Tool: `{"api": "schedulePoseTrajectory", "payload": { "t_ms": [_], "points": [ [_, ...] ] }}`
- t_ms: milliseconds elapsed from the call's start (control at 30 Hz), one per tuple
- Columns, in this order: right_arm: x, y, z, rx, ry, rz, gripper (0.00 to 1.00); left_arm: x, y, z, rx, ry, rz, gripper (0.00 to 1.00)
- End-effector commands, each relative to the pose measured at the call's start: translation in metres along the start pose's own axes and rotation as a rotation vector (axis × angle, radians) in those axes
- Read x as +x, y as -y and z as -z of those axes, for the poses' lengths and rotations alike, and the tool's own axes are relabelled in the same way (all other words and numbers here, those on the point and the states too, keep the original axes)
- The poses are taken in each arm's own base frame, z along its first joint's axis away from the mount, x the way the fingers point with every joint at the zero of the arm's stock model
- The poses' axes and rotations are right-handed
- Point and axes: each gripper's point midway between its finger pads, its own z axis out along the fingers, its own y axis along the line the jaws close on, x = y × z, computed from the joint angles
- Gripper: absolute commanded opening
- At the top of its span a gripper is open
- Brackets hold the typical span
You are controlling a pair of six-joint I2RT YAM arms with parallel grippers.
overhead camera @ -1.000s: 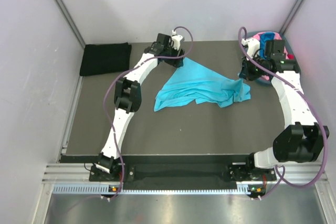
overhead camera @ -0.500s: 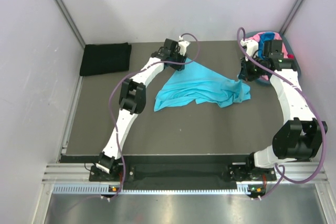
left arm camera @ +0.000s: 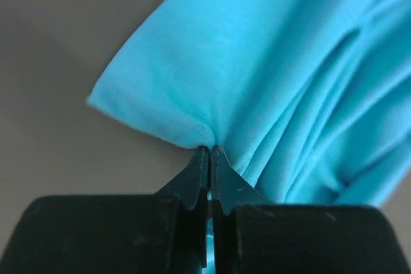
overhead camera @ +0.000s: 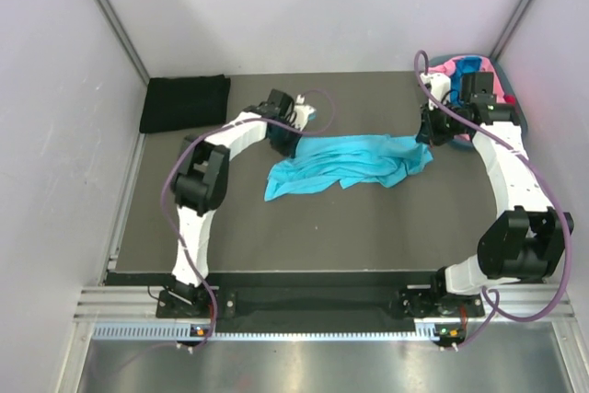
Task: Fold and stack the t-shirts
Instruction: Flatten the tshirt out
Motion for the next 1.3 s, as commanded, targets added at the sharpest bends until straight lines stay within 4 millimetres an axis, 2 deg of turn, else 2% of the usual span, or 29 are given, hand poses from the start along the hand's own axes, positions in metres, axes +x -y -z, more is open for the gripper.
{"api": "schedulePoseTrajectory", "payload": {
  "t_ms": [0, 33, 100, 133, 167, 200, 300, 367, 467, 600, 800, 833, 933, 1067, 1267],
  "points": [
    [-0.001, -0.017, 0.018, -0.066, 0.023, 0.041, 0.0, 0.029, 0.023, 0.061, 0.031, -0.058, 0.004, 0.0],
    [0.0, -0.02, 0.018, -0.083, 0.015, 0.042, 0.0, 0.047, 0.03, 0.064, 0.044, -0.096, 0.022, 0.0],
    [0.01, -0.026, 0.017, -0.123, -0.02, 0.036, 0.0, 0.051, 0.04, 0.085, 0.052, -0.091, 0.051, 0.0],
    [0.014, -0.027, 0.015, -0.13, -0.025, 0.035, 0.0, 0.061, 0.045, 0.086, 0.061, -0.107, 0.069, 0.03],
    [0.014, -0.028, 0.014, -0.132, -0.022, 0.036, 0.0, 0.06, 0.047, 0.09, 0.059, -0.098, 0.074, 0.14],
    [0.014, -0.028, 0.013, -0.133, -0.02, 0.037, 0.0, 0.053, 0.047, 0.098, 0.049, -0.067, 0.072, 0.23],
    [0.009, -0.027, 0.011, -0.142, -0.015, 0.026, 0.0, 0.028, 0.033, 0.109, -0.027, -0.006, 0.05, 0.35],
    [0.003, -0.026, 0.01, -0.151, -0.009, 0.02, 0.0, 0.016, 0.023, 0.115, -0.065, 0.005, 0.019, 0.36],
    [-0.004, -0.025, 0.01, -0.15, 0.001, 0.022, 0.0, 0.017, 0.005, 0.11, -0.109, -0.015, 0.015, 0.36],
    [-0.007, -0.026, 0.009, -0.146, 0.011, 0.014, 0.0, 0.028, -0.022, 0.096, -0.141, -0.038, 0.065, 0.37],
    [-0.007, -0.025, 0.01, -0.133, 0.009, 0.02, 0.0, 0.036, -0.045, 0.072, -0.152, -0.081, 0.084, 0.4],
    [-0.007, -0.024, 0.011, -0.13, 0.008, 0.023, 0.0, 0.031, -0.05, 0.072, -0.163, -0.075, 0.087, 0.4],
    [-0.007, -0.023, 0.011, -0.123, 0.008, 0.03, 0.0, 0.031, -0.057, 0.062, -0.164, -0.095, 0.093, 0.4],
    [-0.007, -0.023, 0.009, -0.126, 0.006, 0.025, 0.0, 0.032, -0.055, 0.052, -0.135, -0.099, 0.101, 0.4],
    [-0.002, -0.022, 0.006, -0.127, -0.008, 0.024, 0.0, 0.041, -0.05, 0.05, -0.115, -0.121, 0.106, 0.39]
  ]
}}
